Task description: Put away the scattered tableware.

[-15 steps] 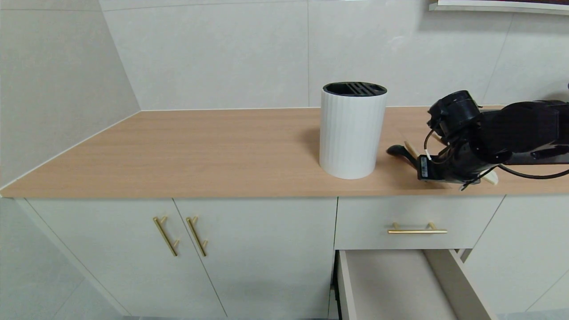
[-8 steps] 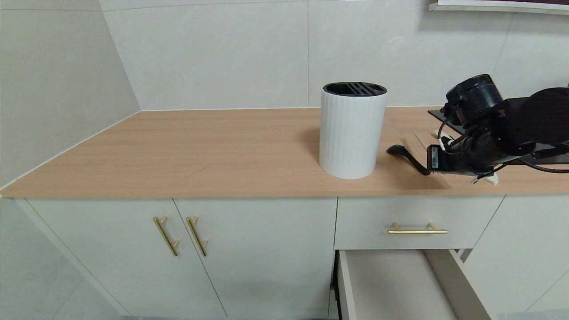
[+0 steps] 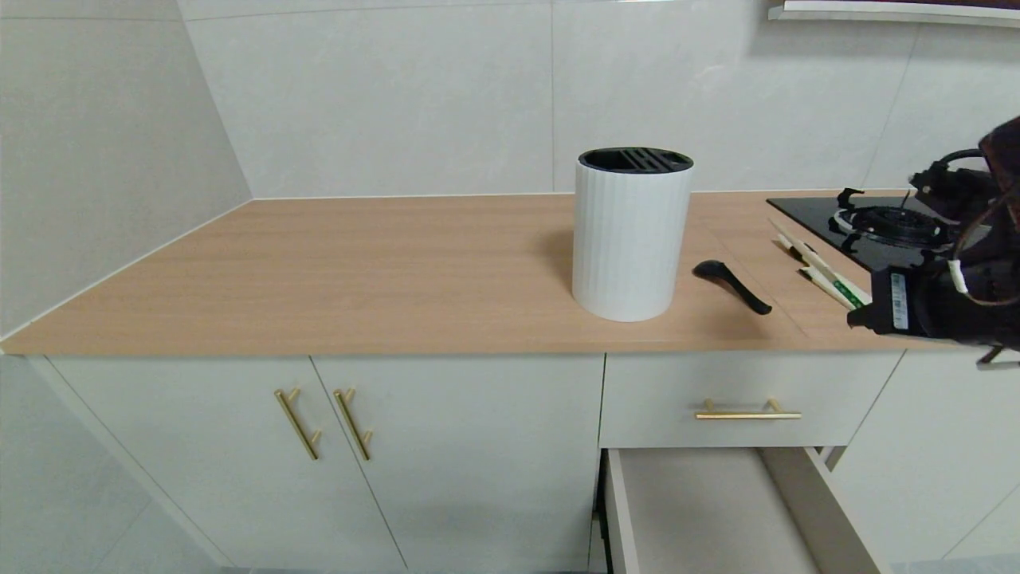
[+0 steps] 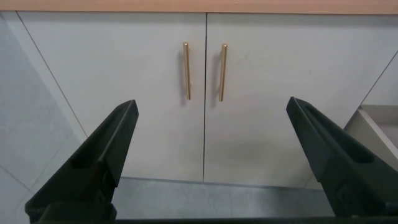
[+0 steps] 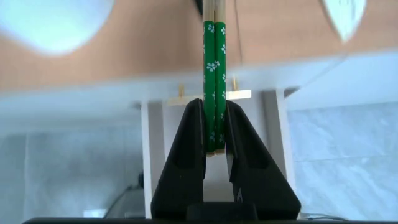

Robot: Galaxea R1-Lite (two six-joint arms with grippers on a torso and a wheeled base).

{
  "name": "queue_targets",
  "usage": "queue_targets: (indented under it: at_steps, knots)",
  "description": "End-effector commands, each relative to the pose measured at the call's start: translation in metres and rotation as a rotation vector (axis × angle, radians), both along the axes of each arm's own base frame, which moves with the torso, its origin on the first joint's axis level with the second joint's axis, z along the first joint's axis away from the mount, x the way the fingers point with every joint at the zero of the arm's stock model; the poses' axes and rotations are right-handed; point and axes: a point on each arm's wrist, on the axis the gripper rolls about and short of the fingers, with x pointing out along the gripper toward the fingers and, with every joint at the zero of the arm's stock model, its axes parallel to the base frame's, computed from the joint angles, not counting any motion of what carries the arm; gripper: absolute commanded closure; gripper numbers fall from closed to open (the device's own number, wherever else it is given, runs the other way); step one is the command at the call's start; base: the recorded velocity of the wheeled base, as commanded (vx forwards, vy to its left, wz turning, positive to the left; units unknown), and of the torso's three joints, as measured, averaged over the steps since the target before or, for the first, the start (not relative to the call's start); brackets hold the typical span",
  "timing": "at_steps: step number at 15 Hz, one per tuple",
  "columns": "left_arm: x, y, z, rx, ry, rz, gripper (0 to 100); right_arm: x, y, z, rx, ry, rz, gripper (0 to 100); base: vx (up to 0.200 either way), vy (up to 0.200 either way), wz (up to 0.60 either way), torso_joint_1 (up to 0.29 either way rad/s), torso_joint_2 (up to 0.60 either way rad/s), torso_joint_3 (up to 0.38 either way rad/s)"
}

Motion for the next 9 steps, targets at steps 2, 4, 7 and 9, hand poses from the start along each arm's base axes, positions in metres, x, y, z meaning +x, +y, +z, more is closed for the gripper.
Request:
queue_targets:
  at_steps: [2, 4, 7, 9]
  knots:
    - [0.000, 0.000, 0.000, -0.001, -0.001, 0.001, 0, -0.065, -0.008, -0.006, -0.019, -0.046, 0.043, 100, 0.000, 0.000, 0.00, 0.000, 0.00, 0.000]
    - [0.000, 0.000, 0.000, -0.001, 0.001, 0.001, 0, -0.082, -0.011, -0.011, -0.020, -0.051, 0.065, 100, 0.000, 0.000, 0.00, 0.000, 0.00, 0.000]
    - [0.000, 0.000, 0.000, -0.001, 0.001, 0.001, 0, -0.117, -0.020, -0.029, -0.023, -0.050, 0.129, 100, 0.000, 0.000, 0.00, 0.000, 0.00, 0.000]
    - [0.000, 0.000, 0.000, -0.001, -0.001, 0.001, 0, -0.121, -0.021, -0.042, -0.040, -0.012, 0.141, 100, 0.000, 0.000, 0.00, 0.000, 0.00, 0.000]
